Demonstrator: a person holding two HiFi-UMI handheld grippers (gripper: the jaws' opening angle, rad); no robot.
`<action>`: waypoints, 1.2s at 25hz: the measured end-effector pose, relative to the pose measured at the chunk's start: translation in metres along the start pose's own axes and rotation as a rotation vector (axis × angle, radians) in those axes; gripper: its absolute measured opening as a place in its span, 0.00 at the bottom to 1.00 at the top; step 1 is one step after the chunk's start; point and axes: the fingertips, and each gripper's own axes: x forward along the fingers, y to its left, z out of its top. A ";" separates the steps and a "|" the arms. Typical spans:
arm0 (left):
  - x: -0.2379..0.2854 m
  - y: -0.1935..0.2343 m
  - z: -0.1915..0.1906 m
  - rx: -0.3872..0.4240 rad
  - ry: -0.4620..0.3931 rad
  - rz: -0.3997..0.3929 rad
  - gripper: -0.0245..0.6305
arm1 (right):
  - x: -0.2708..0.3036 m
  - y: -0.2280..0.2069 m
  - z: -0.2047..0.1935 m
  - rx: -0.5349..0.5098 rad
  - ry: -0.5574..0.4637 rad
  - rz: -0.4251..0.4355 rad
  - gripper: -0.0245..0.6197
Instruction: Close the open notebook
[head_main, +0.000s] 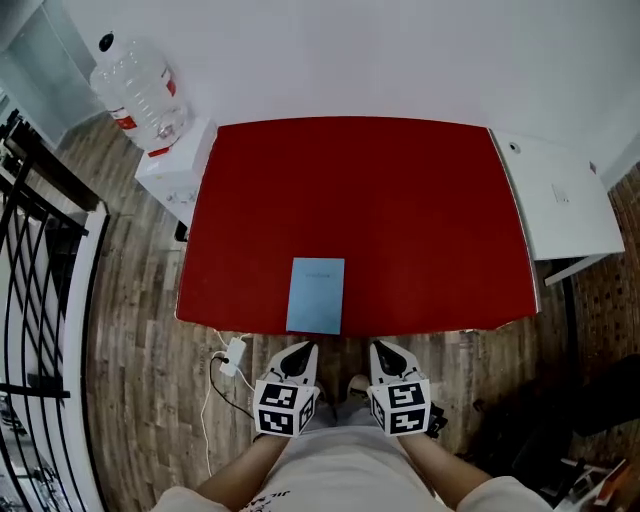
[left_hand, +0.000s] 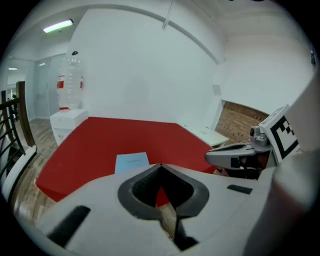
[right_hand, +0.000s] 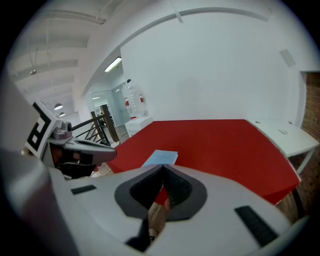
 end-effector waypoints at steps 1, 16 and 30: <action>-0.008 0.002 0.006 0.010 -0.024 0.022 0.05 | -0.002 0.004 0.004 0.001 -0.004 0.006 0.05; -0.025 0.013 -0.001 -0.062 -0.064 0.090 0.05 | 0.002 0.062 0.025 -0.076 -0.045 0.058 0.05; -0.031 0.012 0.003 -0.010 -0.068 0.074 0.05 | -0.002 0.074 0.022 -0.077 -0.040 0.057 0.05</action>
